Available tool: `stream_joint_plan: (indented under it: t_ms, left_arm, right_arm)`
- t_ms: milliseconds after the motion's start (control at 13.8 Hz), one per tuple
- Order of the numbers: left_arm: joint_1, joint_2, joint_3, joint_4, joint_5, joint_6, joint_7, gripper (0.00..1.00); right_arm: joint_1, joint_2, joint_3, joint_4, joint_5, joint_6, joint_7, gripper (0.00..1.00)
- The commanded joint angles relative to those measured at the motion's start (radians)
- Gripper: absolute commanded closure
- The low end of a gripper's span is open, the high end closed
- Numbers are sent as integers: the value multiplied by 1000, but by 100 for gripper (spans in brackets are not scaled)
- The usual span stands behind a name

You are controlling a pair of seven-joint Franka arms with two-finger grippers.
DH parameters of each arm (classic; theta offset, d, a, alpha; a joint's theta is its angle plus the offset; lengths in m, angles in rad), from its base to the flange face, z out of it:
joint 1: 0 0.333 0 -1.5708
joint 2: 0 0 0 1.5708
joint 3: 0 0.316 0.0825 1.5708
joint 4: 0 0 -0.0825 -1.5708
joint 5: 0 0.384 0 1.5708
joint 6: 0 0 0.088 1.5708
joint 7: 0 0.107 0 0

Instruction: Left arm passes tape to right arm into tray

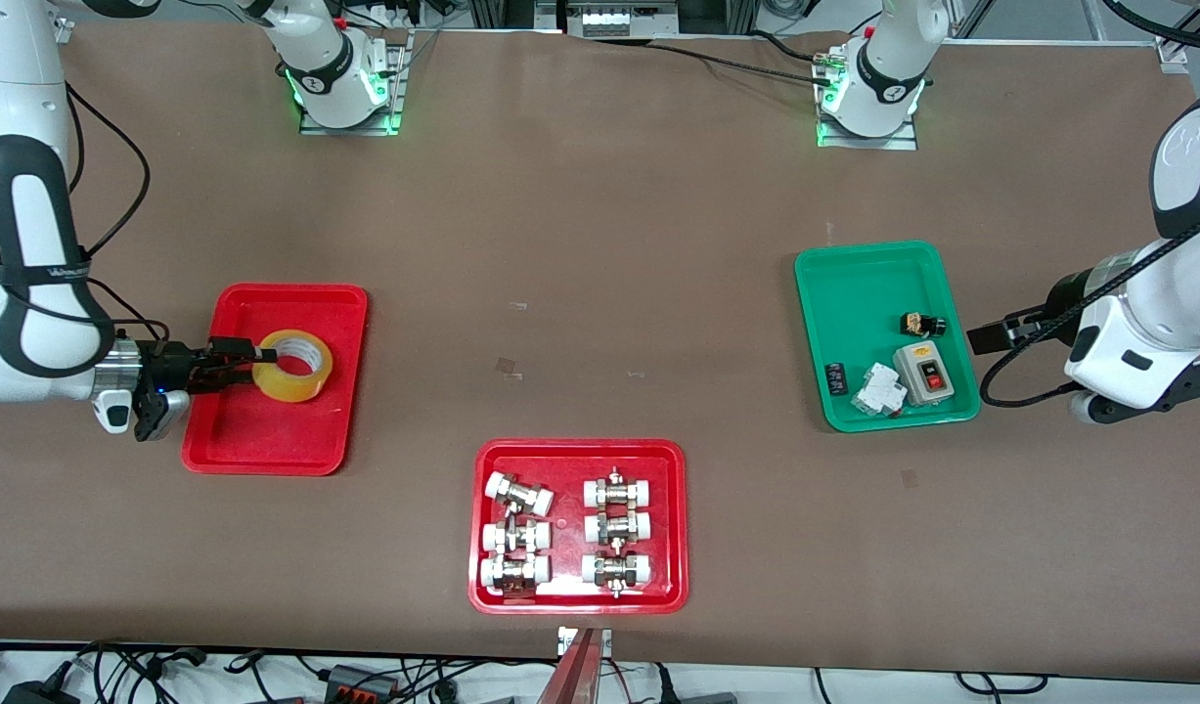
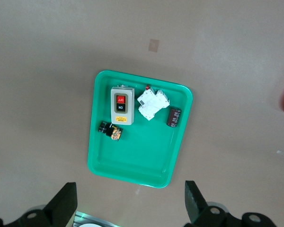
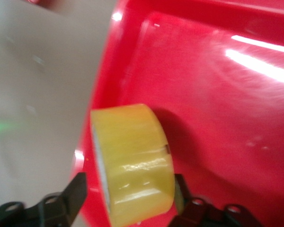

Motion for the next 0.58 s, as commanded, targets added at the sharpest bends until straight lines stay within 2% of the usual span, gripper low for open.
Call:
stream_joint_plan:
  t_ms: [0, 72, 145, 217, 506]
  left_arm:
    - [-91, -265, 105, -364, 24, 158, 55, 0]
    - [-95, -395, 149, -570, -12, 319, 111, 0]
    - [-101, -452, 191, -663, -38, 399, 183, 0]
    - [-111, -458, 220, -656, -46, 379, 239, 0]
    - [-96, -370, 216, -468, -159, 252, 250, 0]
  right_arm:
    - [40, -47, 4, -50, -102, 101, -42, 0]
    - [52, -62, 3, -50, -125, 115, -39, 0]
    - [61, -81, 1, -50, -158, 126, -30, 0]
    - [72, -105, 0, -52, -179, 135, -24, 0]
    - [106, -296, -5, -107, -335, 129, 244, 0]
